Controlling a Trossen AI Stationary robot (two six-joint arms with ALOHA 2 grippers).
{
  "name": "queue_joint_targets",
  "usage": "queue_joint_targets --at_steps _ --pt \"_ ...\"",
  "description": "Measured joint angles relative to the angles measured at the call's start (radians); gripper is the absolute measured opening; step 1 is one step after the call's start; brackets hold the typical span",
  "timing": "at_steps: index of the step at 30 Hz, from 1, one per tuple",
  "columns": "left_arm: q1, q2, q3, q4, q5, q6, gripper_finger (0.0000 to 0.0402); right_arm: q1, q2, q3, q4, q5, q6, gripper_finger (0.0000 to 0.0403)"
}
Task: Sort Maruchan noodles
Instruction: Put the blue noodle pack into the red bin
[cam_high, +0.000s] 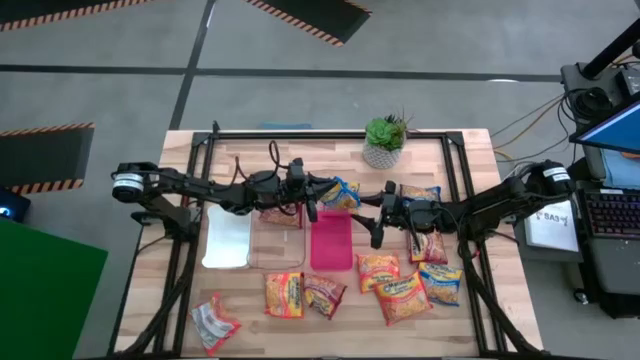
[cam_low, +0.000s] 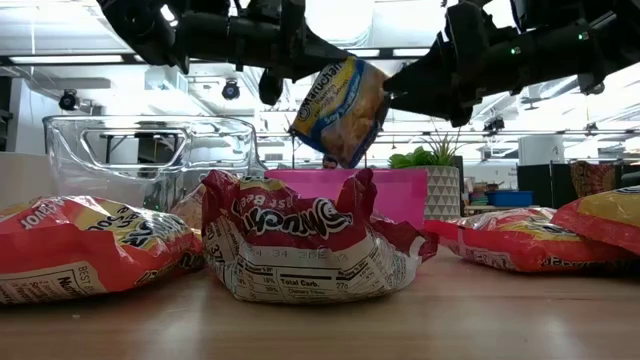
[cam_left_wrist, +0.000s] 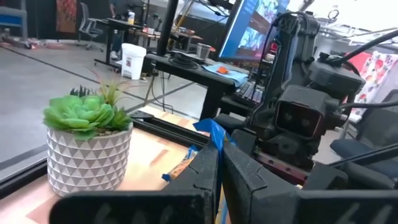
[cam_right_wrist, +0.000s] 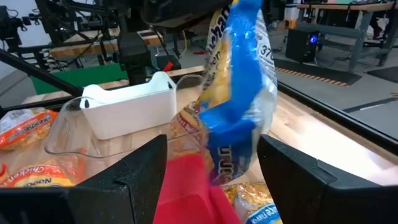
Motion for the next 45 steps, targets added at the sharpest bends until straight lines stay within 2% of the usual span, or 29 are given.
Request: queue_joint_targets --at_steps 7,13,17,20,26,28,31,37,45 --pt "0.000 0.000 0.000 0.006 -0.001 -0.016 0.0000 -0.026 0.001 0.000 -0.005 0.054 -0.018 0.0238" --pt "0.000 0.000 0.000 0.030 -0.001 -0.027 0.0000 -0.061 0.053 0.035 0.001 0.003 0.016 0.0235" --pt "0.000 0.000 0.000 0.031 -0.001 -0.027 0.0000 -0.065 0.103 0.084 0.011 -0.001 -0.029 0.0221" --pt "0.000 0.000 0.000 0.029 -0.001 -0.027 0.0000 -0.069 0.132 0.121 0.003 -0.001 -0.053 0.0186" --pt "0.000 -0.013 0.000 -0.024 0.057 -0.033 0.0000 -0.068 0.116 0.148 -0.094 -0.001 -0.052 0.0046" --pt "0.000 -0.037 0.000 -0.065 0.110 -0.027 0.0000 -0.068 0.094 0.149 -0.117 -0.006 -0.048 0.0020" --pt "-0.005 -0.061 0.000 -0.129 0.174 -0.026 0.0000 -0.068 0.057 0.150 -0.171 -0.028 -0.030 0.0011" --pt "-0.028 -0.062 -0.001 -0.196 0.192 -0.025 0.0000 -0.068 -0.014 0.150 -0.299 -0.105 0.016 0.0009" --pt "-0.034 -0.029 -0.002 -0.244 0.189 -0.013 0.0000 -0.067 0.019 0.150 -0.340 -0.133 0.069 0.0009"
